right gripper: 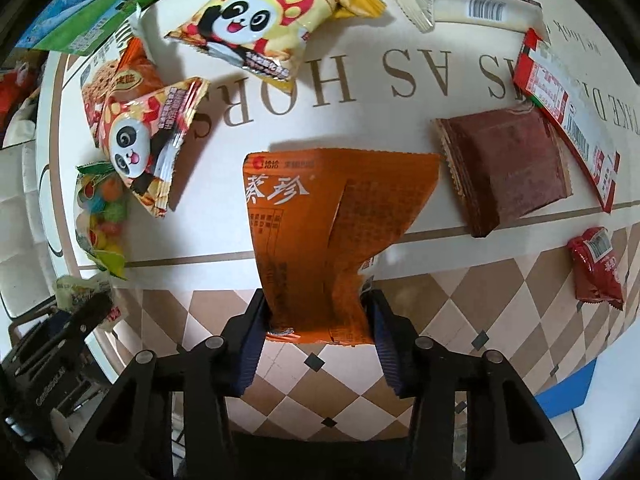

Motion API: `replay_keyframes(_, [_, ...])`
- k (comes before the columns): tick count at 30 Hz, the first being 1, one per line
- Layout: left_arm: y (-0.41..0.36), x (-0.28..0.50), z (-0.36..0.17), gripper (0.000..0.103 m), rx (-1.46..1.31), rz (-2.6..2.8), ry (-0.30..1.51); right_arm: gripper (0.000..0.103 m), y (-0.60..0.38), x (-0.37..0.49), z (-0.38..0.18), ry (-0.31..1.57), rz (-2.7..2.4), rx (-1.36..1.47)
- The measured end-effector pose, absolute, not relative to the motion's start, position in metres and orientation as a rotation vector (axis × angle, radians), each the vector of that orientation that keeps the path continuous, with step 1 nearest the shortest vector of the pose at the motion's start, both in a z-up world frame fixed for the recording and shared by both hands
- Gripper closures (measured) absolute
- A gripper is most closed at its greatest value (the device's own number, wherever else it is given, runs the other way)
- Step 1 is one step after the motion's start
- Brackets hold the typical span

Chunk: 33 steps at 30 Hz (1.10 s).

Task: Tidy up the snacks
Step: 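Grasp the orange packet with the right tool while the left tool grasps the pale green packet, then carry both packets into the box and release them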

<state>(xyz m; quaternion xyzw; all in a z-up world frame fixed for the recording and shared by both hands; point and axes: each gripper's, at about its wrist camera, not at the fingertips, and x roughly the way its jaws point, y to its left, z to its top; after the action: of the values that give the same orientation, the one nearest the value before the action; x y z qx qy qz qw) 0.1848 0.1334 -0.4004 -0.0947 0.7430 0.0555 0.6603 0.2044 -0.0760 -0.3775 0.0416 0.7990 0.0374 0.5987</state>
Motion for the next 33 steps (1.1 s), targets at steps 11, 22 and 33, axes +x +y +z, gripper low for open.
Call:
replay_keyframes(11, [0.141, 0.181, -0.441, 0.051, -0.201, 0.115, 1.769, 0.051, -0.077, 0.193, -0.383, 1.885, 0.088, 0.121])
replay_keyframes(22, [0.109, 0.176, -0.420, 0.059, -0.156, 0.168, 1.711, 0.053, -0.062, 0.195, -0.389, 1.874, 0.124, 0.126])
replay_keyframes(33, [0.083, 0.210, -0.306, 0.059, -0.288, 0.051, 1.523, 0.054, -0.063, 0.213, -0.300, 1.770, 0.273, 0.188])
